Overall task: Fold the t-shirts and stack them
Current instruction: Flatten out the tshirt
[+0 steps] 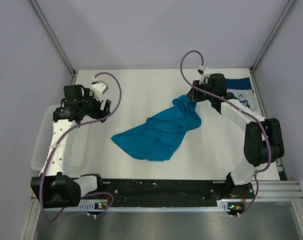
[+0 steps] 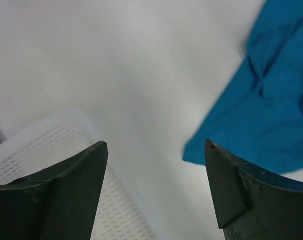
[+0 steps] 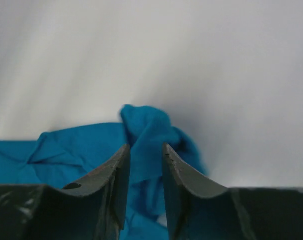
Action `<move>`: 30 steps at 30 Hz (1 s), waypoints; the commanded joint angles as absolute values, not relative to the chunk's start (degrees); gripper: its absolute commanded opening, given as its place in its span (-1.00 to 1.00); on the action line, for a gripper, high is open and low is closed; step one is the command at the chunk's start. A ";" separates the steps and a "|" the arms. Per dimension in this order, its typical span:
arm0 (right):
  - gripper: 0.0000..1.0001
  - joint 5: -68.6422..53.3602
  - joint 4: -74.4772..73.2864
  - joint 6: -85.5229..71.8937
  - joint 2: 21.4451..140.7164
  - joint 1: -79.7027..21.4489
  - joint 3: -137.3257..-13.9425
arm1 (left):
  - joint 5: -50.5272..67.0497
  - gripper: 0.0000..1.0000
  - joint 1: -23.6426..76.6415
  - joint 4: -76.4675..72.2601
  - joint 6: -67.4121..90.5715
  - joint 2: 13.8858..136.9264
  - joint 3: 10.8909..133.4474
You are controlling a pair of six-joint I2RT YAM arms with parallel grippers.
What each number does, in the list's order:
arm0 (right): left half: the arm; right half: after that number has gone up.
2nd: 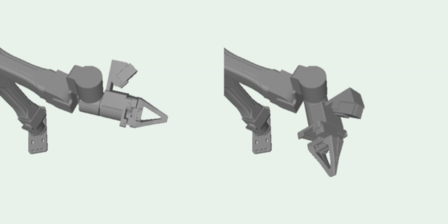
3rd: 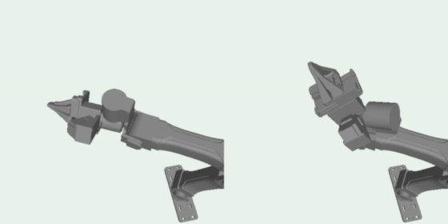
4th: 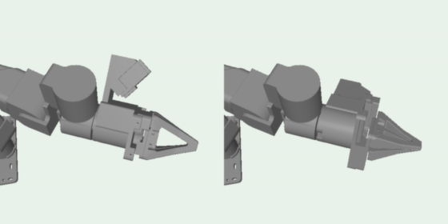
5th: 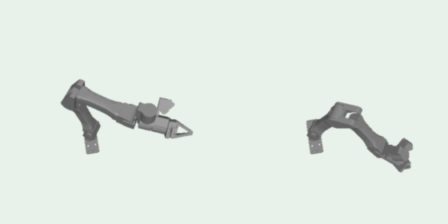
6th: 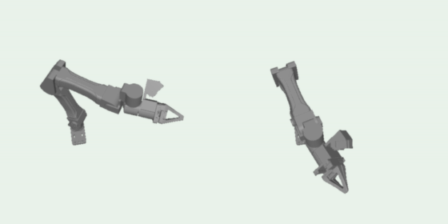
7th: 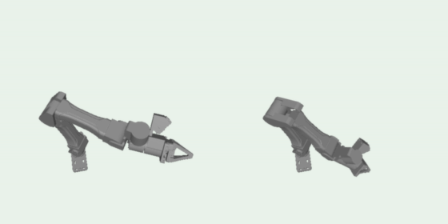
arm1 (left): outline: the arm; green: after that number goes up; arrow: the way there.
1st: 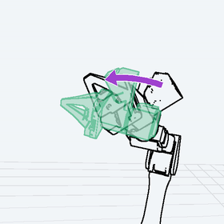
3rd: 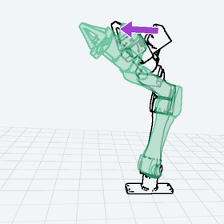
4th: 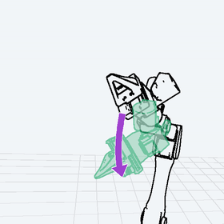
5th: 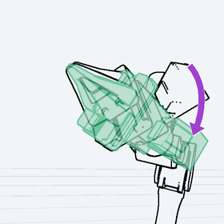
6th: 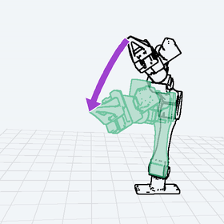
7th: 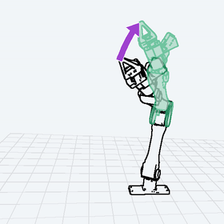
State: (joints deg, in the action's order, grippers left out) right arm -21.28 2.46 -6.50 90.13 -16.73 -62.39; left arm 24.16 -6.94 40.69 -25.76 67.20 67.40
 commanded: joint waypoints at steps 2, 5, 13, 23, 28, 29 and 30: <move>-0.08 -11.79 -7.09 -14.42 99.30 -9.15 -74.25 | 22.25 0.63 7.71 47.36 -34.70 68.55 61.10; 0.10 -8.10 -9.58 -12.66 98.97 -8.88 -73.66 | 17.86 0.63 13.17 47.56 -38.66 68.90 55.92; 0.29 -4.23 -9.14 -8.54 89.21 -15.97 -63.73 | 2.90 0.63 13.18 36.05 -32.79 79.26 55.36; 0.26 -8.43 -14.24 -12.04 95.18 -20.39 -61.44 | 3.61 0.45 13.18 32.44 -32.08 97.55 61.79; 0.21 -14.32 -12.66 -12.13 99.92 -20.39 -61.61 | 3.69 0.40 13.18 30.50 -32.52 100.81 61.26; 0.12 -14.15 -12.74 -12.30 101.06 -20.30 -61.87 | 4.30 0.31 13.18 30.67 -32.43 101.33 61.26; -0.02 -13.80 -12.74 -12.48 101.68 -20.30 -61.96 | 4.92 0.08 13.18 30.67 -32.34 101.69 61.35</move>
